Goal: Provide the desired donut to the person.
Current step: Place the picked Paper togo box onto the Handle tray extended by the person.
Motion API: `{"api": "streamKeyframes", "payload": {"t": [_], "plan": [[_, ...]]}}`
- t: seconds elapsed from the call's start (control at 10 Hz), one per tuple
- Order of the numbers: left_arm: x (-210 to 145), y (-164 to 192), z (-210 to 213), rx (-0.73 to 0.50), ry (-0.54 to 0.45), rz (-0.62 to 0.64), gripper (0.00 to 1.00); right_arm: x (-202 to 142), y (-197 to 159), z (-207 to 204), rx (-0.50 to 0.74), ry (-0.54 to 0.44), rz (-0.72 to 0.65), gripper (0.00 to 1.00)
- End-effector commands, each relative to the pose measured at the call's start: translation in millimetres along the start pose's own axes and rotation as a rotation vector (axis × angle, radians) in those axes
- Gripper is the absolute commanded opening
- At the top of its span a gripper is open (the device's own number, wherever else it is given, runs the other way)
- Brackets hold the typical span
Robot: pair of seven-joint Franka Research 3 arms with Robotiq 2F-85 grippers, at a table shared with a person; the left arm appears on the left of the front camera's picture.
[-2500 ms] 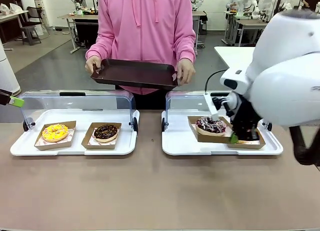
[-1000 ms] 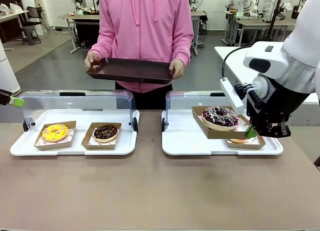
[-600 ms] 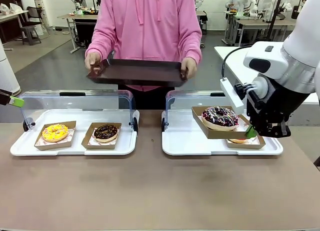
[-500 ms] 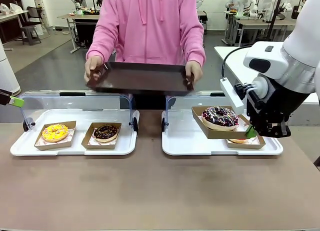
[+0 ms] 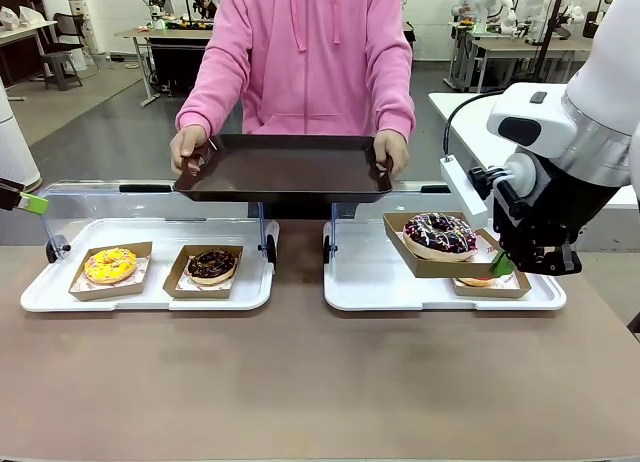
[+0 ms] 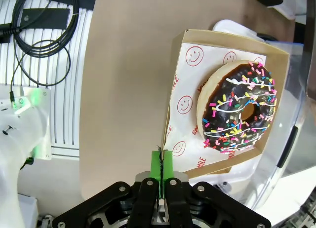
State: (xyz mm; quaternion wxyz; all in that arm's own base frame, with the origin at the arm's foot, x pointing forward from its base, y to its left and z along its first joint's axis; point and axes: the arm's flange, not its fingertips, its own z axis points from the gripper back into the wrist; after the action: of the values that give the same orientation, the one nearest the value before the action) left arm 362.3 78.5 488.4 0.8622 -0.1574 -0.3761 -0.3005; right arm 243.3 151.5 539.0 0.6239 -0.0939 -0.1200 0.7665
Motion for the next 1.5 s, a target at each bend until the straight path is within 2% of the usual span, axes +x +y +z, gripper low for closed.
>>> {"api": "streamKeyframes", "payload": {"t": [0.0, 0.8, 0.9, 1.1, 1.4], "plan": [[-0.4, 0.9, -0.7, -0.011, -0.011, 0.003, 1.00, 1.1, 0.9, 0.6, -0.002, 0.006, 0.000, 0.00], [-0.4, 0.9, -0.7, -0.011, -0.011, 0.003, 1.00, 0.0, 0.0, 0.0, 0.000, 0.000, 0.000, 0.02], [-0.4, 0.9, -0.7, -0.011, -0.011, 0.003, 1.00, 19.1, -25.0, 10.0, 0.021, -0.035, -0.023, 0.02], [-0.4, 0.9, -0.7, -0.011, -0.011, 0.003, 1.00, 75.3, -83.7, 34.2, 0.042, -0.004, -0.074, 0.02], [-0.4, 0.9, -0.7, -0.011, -0.011, 0.003, 1.00, 140.2, -138.6, 49.5, -0.032, 0.042, -0.141, 0.02]]}}
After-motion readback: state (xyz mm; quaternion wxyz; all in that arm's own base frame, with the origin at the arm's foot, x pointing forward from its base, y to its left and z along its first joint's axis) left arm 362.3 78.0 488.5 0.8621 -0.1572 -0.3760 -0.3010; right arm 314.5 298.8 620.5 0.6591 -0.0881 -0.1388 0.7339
